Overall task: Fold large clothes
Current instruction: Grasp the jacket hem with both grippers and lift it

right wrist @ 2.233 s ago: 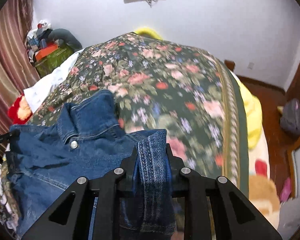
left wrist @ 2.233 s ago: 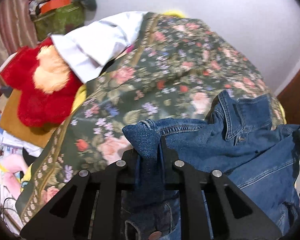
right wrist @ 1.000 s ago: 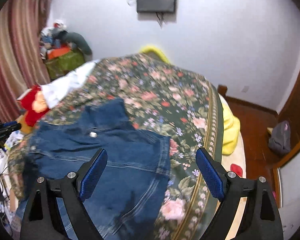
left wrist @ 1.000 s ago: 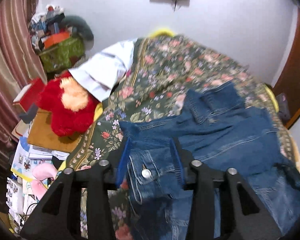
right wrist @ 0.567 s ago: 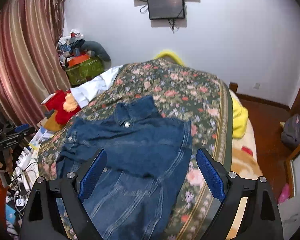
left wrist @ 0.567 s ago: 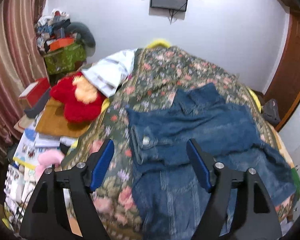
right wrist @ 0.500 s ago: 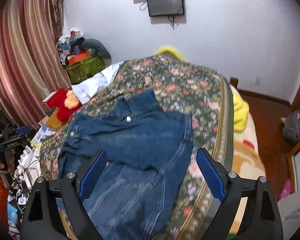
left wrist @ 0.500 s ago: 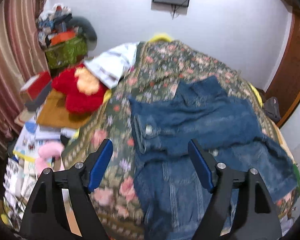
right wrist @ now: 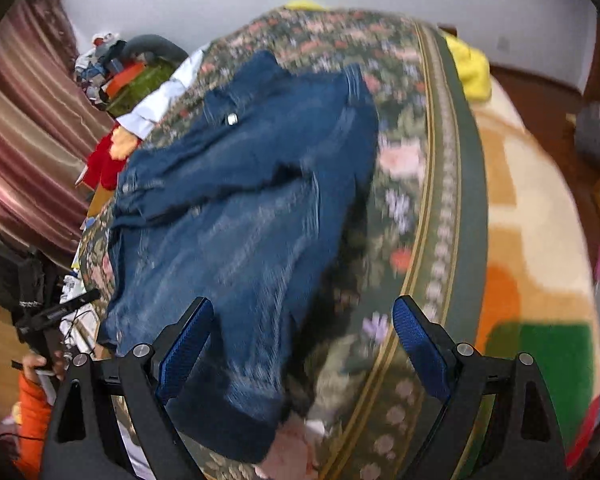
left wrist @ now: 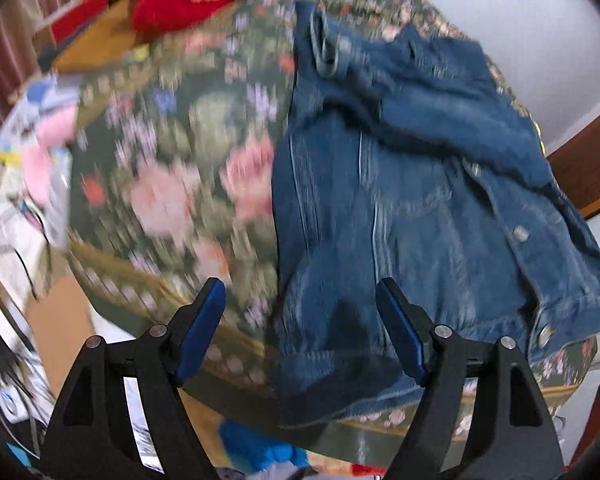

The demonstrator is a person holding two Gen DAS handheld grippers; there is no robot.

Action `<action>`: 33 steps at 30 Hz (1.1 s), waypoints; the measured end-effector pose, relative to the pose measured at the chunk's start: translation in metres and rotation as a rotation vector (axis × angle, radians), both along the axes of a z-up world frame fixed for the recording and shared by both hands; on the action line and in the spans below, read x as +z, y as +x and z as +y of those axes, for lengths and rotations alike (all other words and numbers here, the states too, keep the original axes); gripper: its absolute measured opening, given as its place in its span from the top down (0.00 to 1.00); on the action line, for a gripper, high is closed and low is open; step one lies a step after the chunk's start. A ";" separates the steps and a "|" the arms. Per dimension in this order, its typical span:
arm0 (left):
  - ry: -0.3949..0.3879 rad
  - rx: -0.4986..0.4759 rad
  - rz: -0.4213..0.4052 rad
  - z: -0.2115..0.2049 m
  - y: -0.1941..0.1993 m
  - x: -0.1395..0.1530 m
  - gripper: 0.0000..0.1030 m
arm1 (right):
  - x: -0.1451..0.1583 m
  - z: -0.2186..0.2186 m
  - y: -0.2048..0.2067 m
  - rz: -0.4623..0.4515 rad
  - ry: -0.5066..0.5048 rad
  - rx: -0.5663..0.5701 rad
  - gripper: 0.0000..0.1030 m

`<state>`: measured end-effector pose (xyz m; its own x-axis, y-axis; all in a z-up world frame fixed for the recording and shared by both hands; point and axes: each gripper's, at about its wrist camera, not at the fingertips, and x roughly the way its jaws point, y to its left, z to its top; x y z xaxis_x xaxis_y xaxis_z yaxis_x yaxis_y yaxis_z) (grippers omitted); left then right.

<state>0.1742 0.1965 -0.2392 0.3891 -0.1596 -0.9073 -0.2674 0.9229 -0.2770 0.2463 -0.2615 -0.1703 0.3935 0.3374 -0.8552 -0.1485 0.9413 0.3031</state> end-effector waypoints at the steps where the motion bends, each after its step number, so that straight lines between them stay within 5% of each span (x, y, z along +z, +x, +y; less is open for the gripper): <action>1: -0.021 0.001 0.015 -0.003 -0.003 -0.007 0.25 | -0.003 0.000 -0.003 0.006 0.007 -0.001 0.12; 7: -0.105 0.067 0.061 -0.008 -0.014 -0.037 0.25 | -0.010 0.006 -0.010 0.008 0.074 0.025 0.18; 11: -0.164 0.103 0.076 -0.006 -0.016 -0.047 0.27 | -0.013 0.017 -0.008 0.011 0.113 0.075 0.38; 17: -0.171 0.067 0.063 -0.019 -0.008 -0.042 0.50 | -0.009 0.026 -0.006 -0.012 0.136 0.097 0.62; 21: -0.099 0.039 0.015 -0.029 -0.003 -0.026 0.74 | 0.000 0.035 -0.008 -0.075 0.077 0.115 0.67; 26: -0.058 0.029 -0.095 -0.031 0.005 0.009 0.78 | 0.016 0.037 -0.001 -0.153 0.058 0.099 0.77; 33: -0.018 0.011 -0.253 -0.035 0.032 0.065 0.78 | 0.041 0.041 0.016 -0.254 0.055 0.103 0.79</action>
<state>0.2060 0.1613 -0.1742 0.6049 -0.1695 -0.7780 -0.1975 0.9146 -0.3528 0.2623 -0.2200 -0.1291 0.5544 0.4299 -0.7126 -0.3203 0.9005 0.2941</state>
